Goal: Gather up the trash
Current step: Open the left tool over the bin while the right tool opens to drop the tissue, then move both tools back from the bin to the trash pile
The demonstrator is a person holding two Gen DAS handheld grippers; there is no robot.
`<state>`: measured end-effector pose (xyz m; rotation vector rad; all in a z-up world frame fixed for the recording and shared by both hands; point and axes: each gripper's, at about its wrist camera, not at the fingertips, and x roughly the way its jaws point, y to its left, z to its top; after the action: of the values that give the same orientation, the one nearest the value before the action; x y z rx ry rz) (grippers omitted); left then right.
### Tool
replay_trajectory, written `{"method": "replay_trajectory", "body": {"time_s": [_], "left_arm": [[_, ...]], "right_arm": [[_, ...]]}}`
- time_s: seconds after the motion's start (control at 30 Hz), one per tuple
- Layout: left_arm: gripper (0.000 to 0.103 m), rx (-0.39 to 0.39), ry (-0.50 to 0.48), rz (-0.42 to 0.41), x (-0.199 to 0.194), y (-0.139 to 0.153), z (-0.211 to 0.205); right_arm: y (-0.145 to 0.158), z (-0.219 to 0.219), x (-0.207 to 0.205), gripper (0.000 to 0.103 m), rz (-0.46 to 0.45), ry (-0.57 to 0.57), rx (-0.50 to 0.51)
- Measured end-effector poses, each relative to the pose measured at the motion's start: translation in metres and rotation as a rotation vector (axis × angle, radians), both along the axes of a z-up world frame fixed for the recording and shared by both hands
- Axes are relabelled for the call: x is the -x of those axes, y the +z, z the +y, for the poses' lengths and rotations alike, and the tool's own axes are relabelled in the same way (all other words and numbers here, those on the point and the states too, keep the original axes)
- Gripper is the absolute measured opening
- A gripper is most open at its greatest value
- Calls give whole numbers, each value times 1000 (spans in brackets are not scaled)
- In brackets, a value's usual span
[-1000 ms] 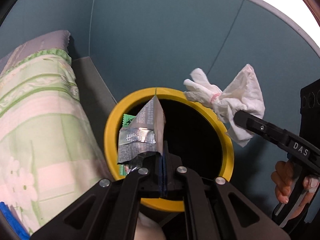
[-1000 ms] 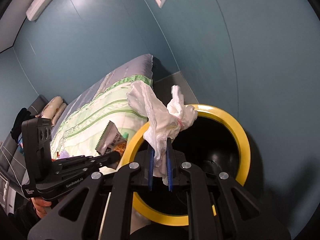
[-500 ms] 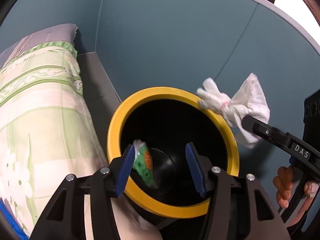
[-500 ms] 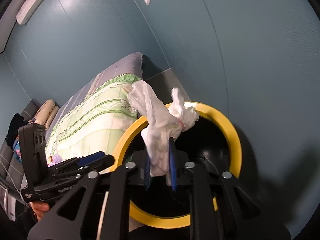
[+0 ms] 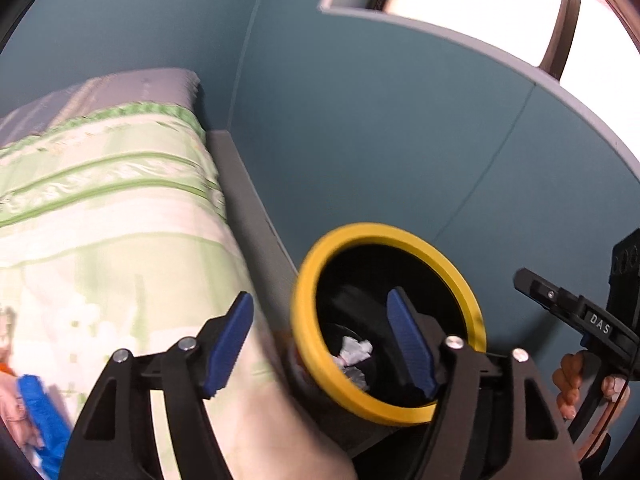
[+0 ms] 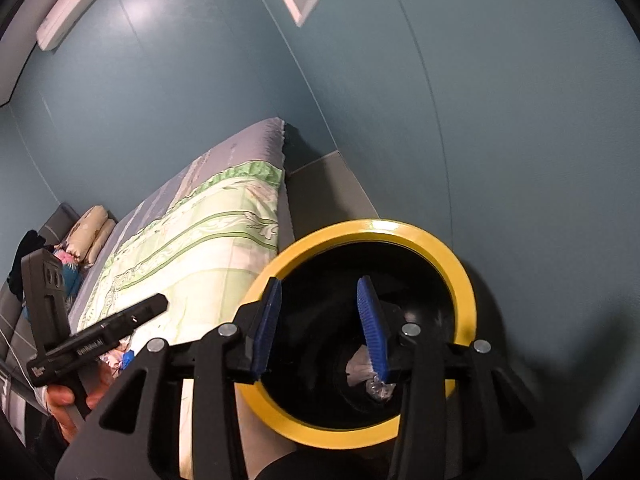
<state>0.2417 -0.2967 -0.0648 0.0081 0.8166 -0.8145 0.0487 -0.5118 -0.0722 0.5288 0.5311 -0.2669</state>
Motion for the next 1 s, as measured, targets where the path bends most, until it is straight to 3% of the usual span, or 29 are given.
{"method": "replay_trajectory", "body": {"time_s": [0.2, 0.53, 0.8, 1.0], "left_arm": [[82, 14, 97, -71, 2, 25, 52], [87, -5, 281, -127, -11, 49, 145], [88, -33, 437, -134, -13, 46, 228], [88, -76, 546, -96, -7, 25, 290]], "right_arm": [[19, 31, -4, 49, -35, 57, 57], [47, 106, -27, 60, -96, 229, 157], [51, 172, -53, 63, -105, 391, 196], [37, 219, -80, 63, -60, 503, 196]]}}
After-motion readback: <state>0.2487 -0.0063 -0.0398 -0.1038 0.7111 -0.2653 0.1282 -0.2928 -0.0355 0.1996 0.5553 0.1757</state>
